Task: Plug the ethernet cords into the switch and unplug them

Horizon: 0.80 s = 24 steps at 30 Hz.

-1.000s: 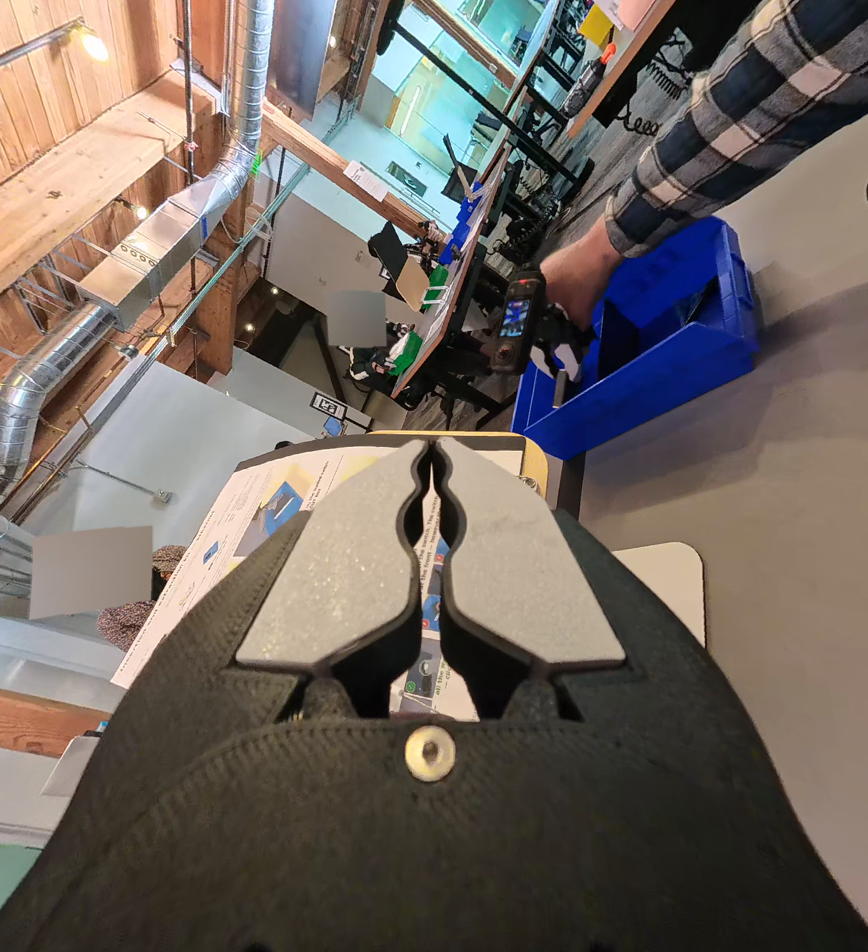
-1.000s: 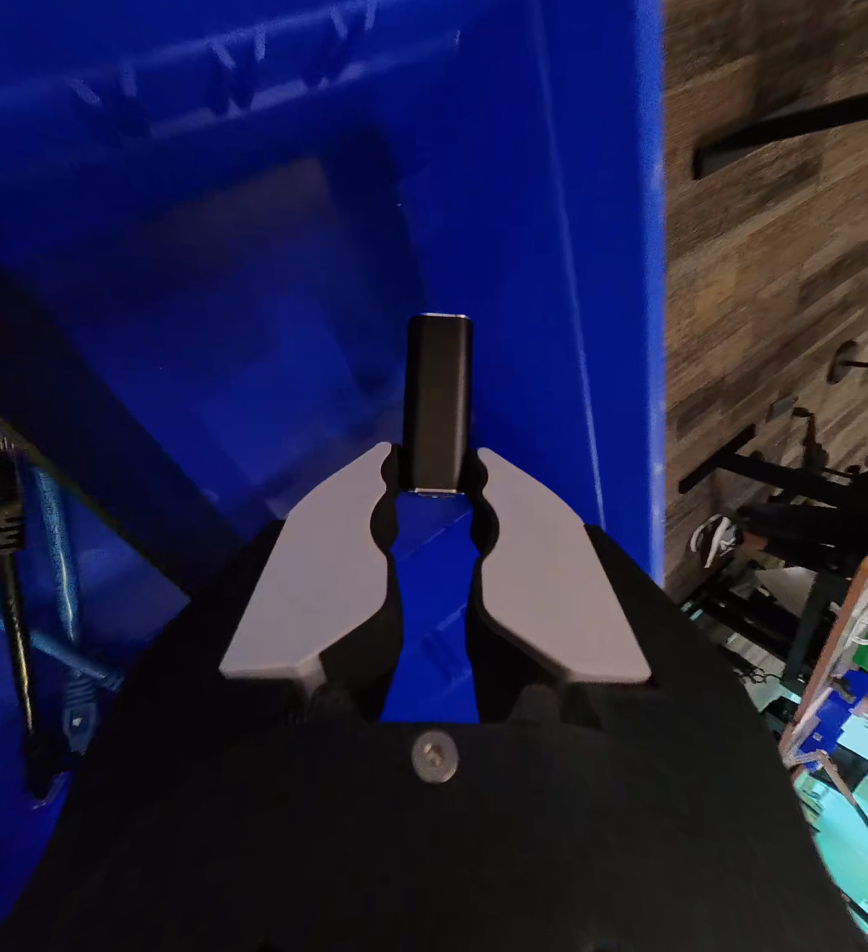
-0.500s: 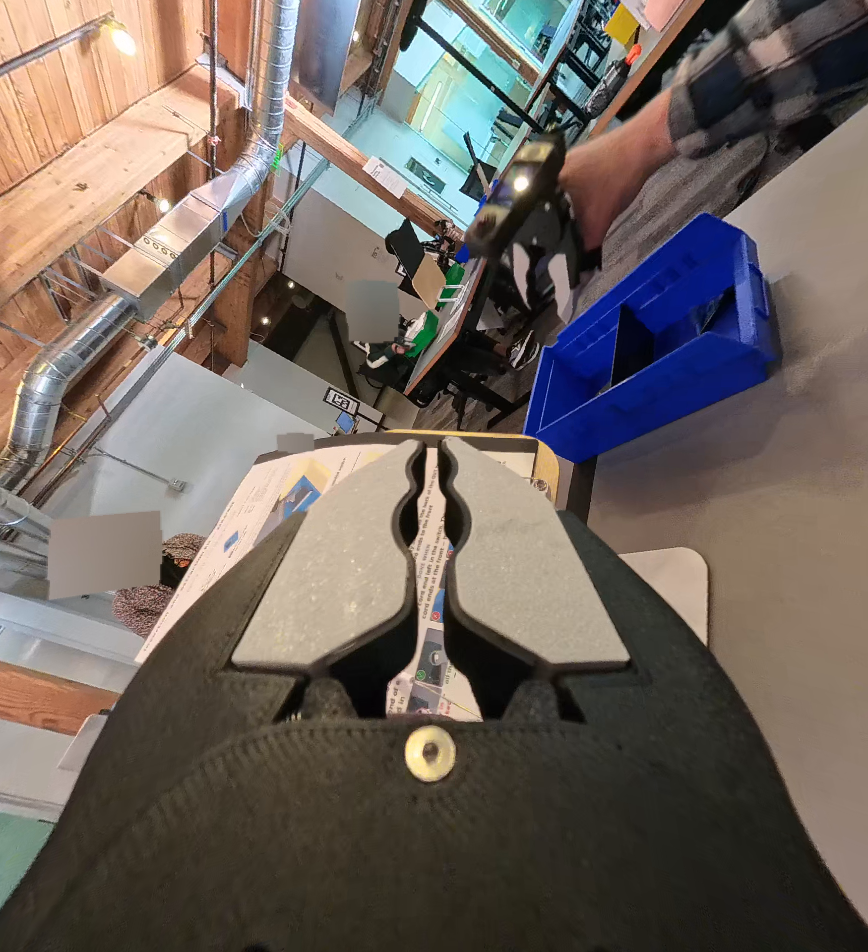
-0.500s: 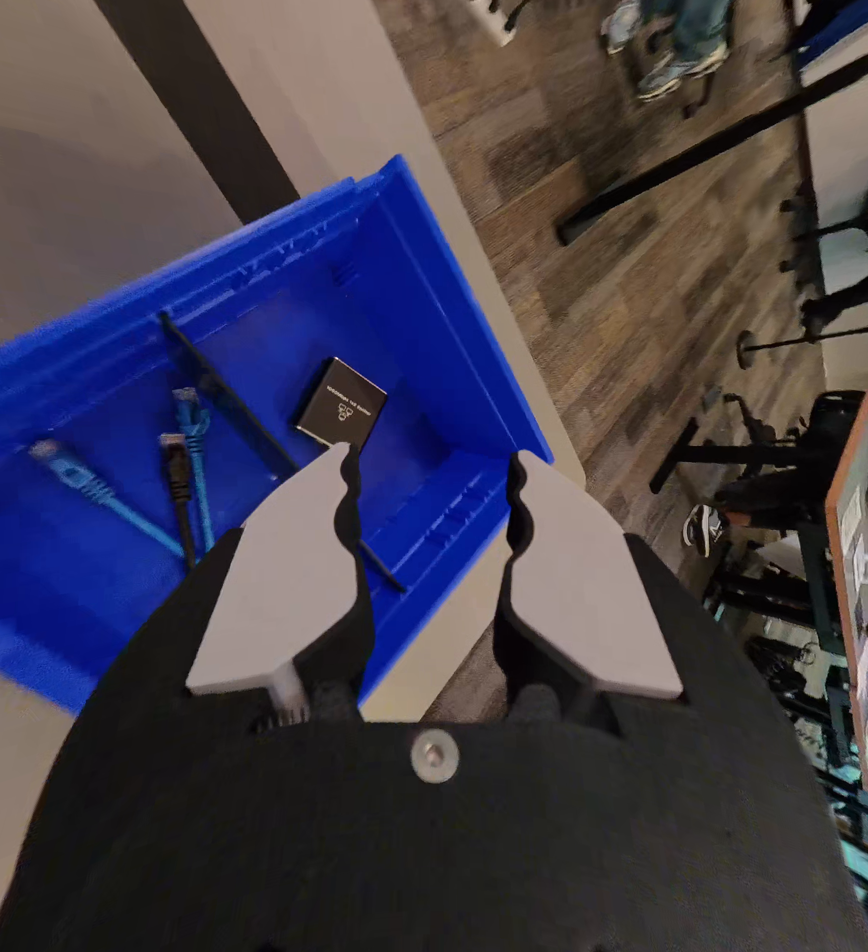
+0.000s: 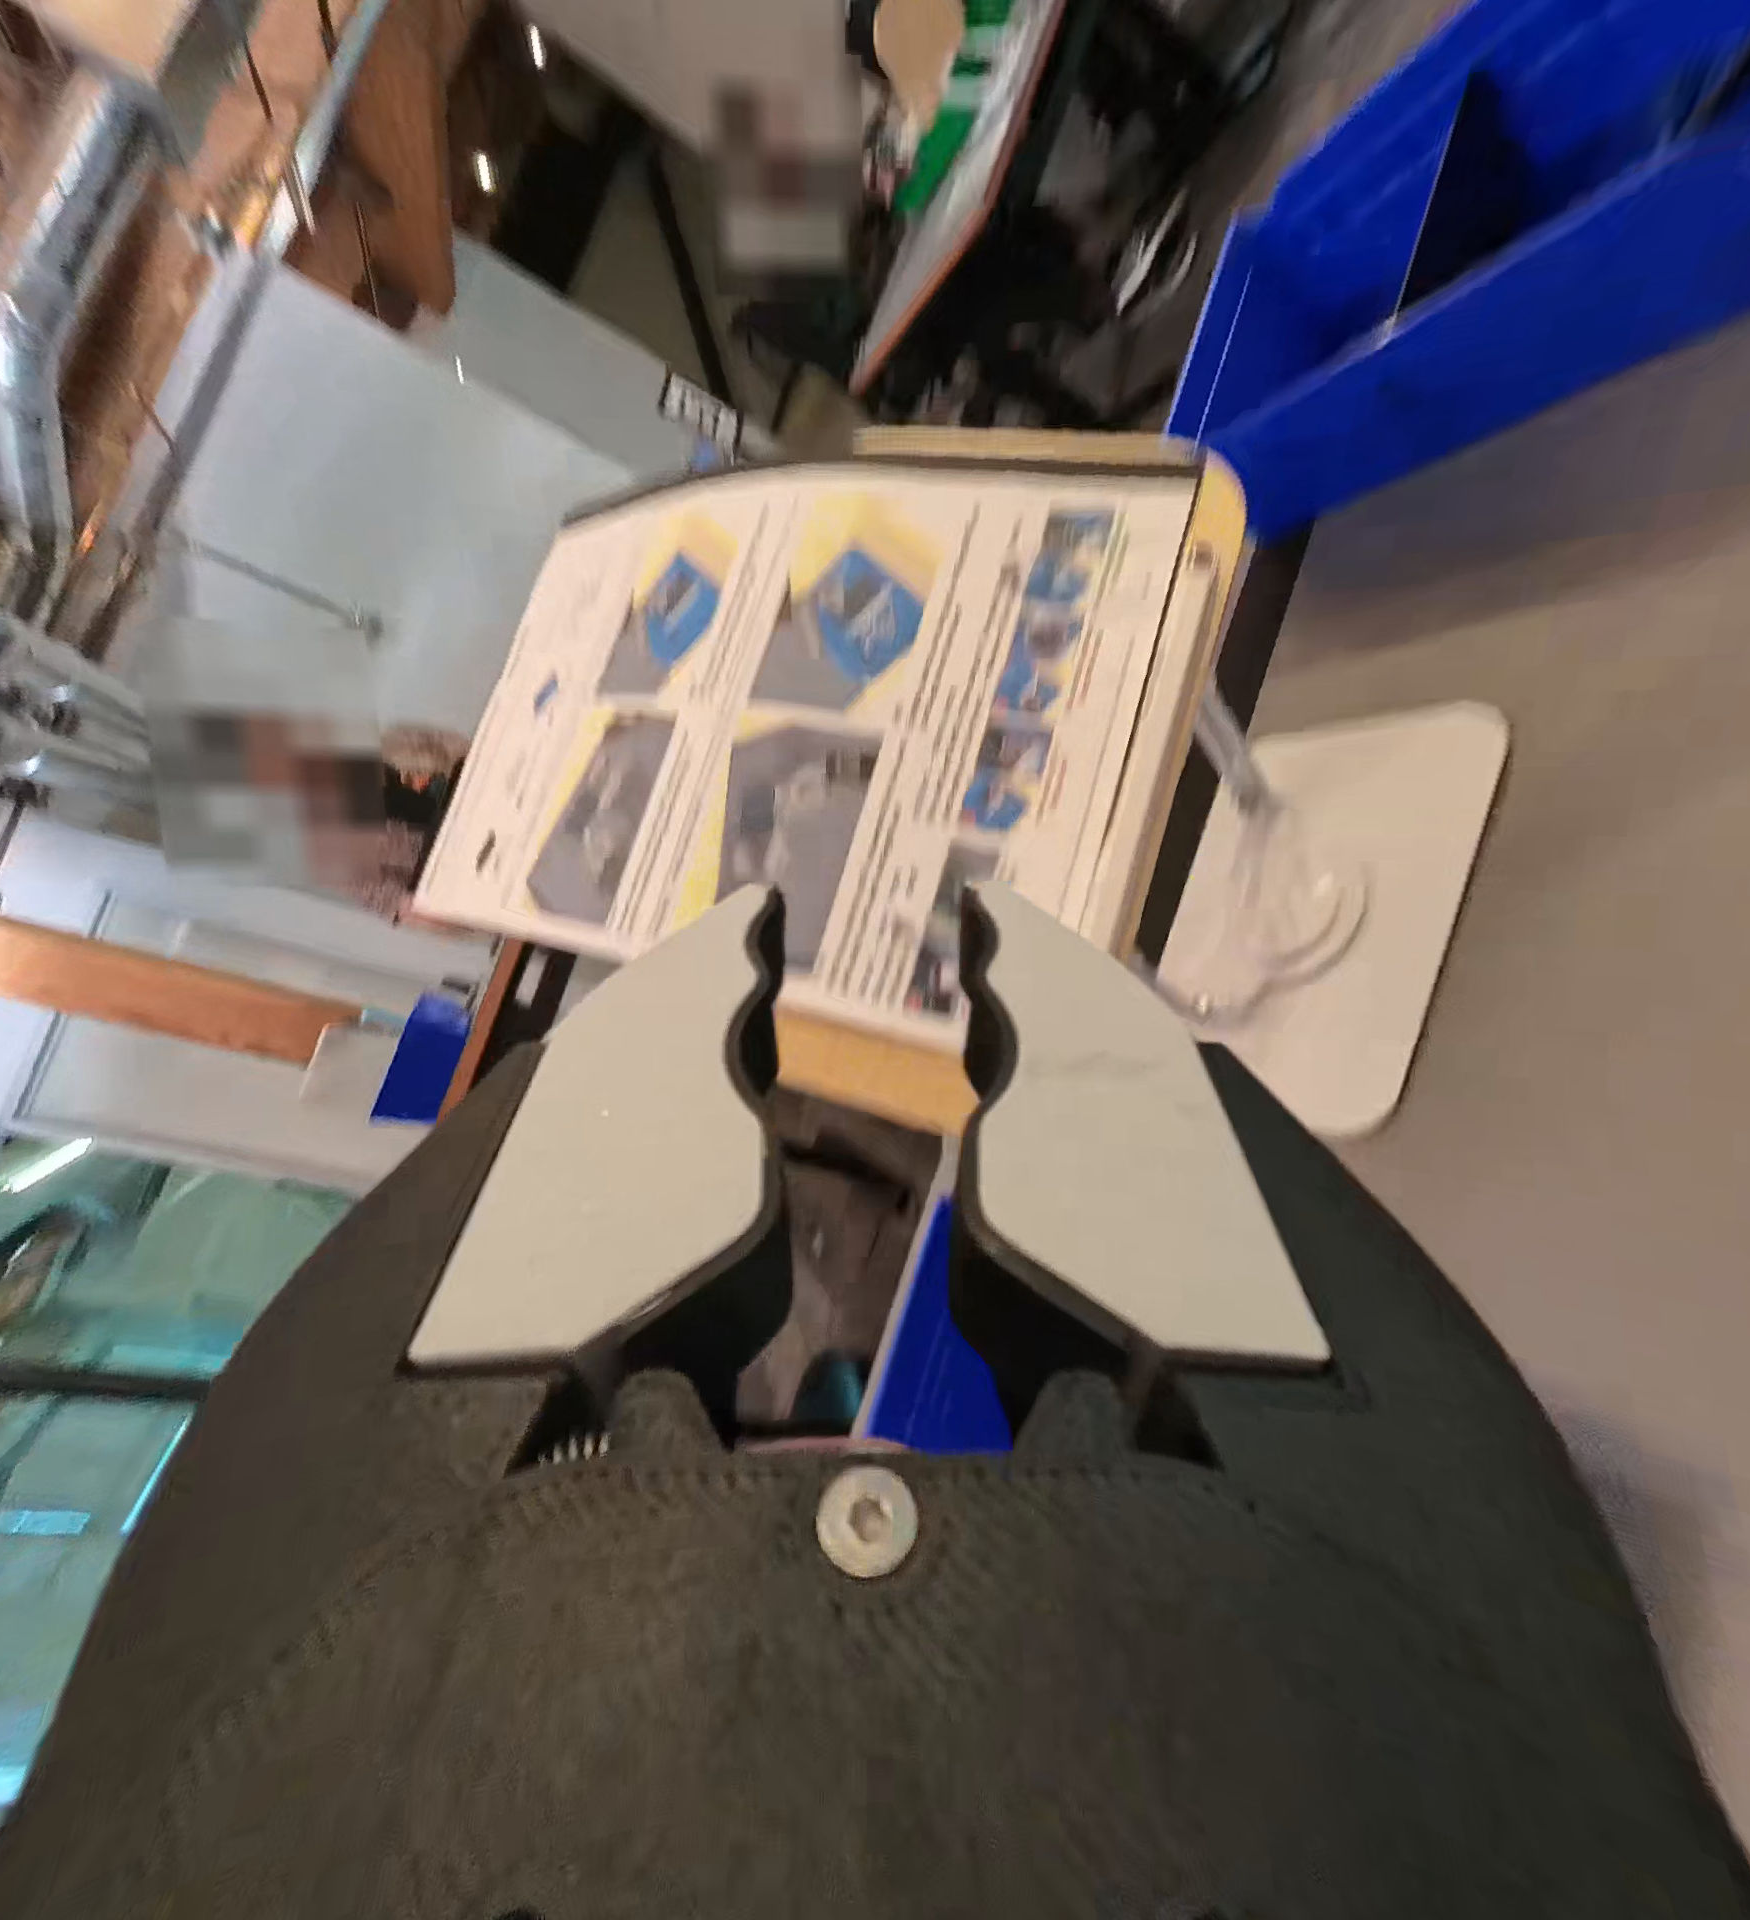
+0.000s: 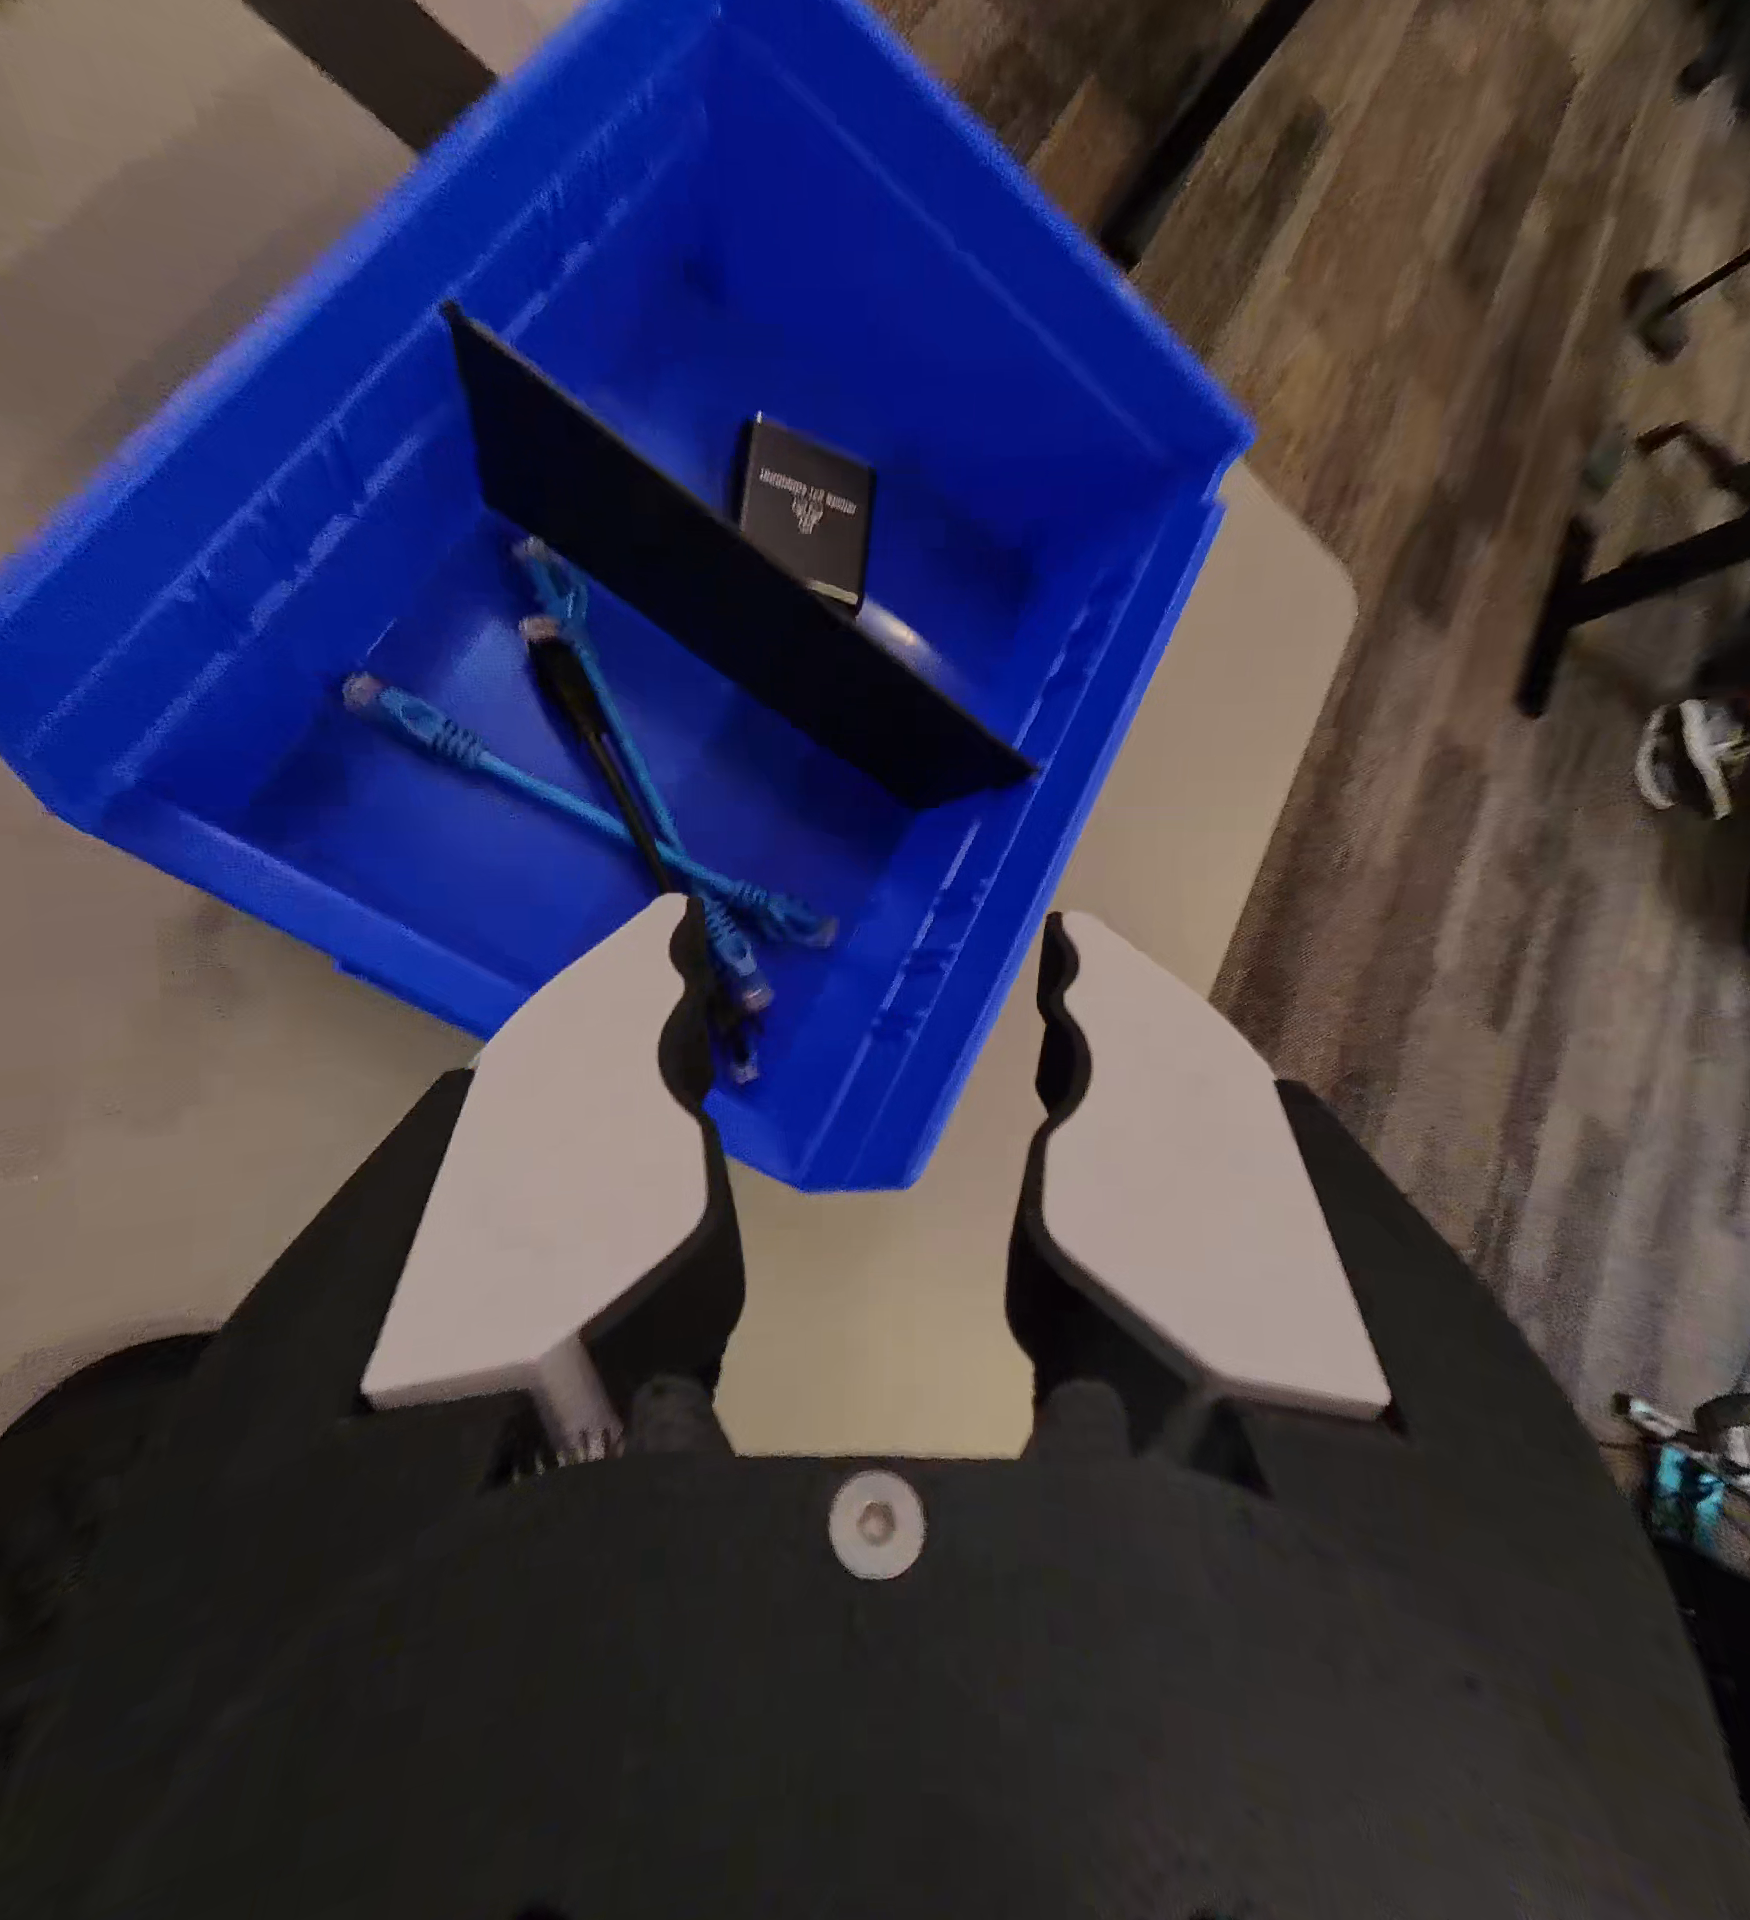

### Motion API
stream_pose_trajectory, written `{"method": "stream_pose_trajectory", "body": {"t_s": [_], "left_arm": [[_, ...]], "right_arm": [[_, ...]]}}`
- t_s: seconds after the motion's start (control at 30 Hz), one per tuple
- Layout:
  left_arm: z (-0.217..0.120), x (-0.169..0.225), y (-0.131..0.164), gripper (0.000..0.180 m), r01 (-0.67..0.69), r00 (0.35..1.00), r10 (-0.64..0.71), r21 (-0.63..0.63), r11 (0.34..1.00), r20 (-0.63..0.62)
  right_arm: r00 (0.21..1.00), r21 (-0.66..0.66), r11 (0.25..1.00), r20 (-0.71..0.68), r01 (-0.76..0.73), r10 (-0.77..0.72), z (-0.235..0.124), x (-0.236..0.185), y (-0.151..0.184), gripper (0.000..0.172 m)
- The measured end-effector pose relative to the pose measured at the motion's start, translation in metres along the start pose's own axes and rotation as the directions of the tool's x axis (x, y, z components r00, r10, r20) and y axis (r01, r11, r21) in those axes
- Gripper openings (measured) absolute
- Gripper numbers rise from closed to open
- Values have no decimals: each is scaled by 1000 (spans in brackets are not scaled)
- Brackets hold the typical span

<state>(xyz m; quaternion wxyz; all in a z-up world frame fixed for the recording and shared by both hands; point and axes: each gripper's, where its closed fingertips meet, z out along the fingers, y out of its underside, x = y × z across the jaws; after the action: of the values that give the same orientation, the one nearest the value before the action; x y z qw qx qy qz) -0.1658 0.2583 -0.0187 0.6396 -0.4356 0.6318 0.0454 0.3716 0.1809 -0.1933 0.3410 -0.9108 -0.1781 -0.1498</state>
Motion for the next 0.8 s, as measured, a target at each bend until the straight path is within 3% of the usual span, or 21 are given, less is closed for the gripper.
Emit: {"method": "stream_pose_trajectory", "body": {"t_s": [0.03, 0.1, 0.2, 0.33, 0.47, 0.57, 0.7, 0.8], "left_arm": [[-7, -1, 17, 35, -13, 1000, 14, -58, 998, 19], [-25, 0, 53, 40, 6, 999, 2, -167, 986, 47], [-52, 5, 112, 48, 150, 987, -128, -284, 947, 94], [-73, 32, 189, 66, 371, 928, -351, -405, 836, 126], [-87, 50, 252, 75, 382, 924, -326, -524, 762, 199], [-99, 53, 287, 78, 491, 871, -397, -527, 694, 289], [-113, 70, 332, 79, 639, 764, -533, -540, 549, 363], [-111, 93, 353, 68, 717, 672, -647, -535, 448, 359]], "right_arm": [[1000, -11, 1000, -6, -26, 26, 3, 3, 10, 61], [995, -13, 995, -23, -95, 95, 8, 11, 25, 64], [975, 12, 975, -13, -220, 220, 16, 20, 41, 73], [959, 23, 959, 36, -282, 281, 30, 17, 51, 74], [945, 55, 945, 82, -321, 316, 36, 11, 49, 68], [935, 46, 937, 98, -346, 340, 43, 8, 51, 69], [932, 27, 936, 103, -351, 347, 55, 4, 52, 68], [925, 27, 929, 102, -369, 365, 61, 2, 49, 65]]}}
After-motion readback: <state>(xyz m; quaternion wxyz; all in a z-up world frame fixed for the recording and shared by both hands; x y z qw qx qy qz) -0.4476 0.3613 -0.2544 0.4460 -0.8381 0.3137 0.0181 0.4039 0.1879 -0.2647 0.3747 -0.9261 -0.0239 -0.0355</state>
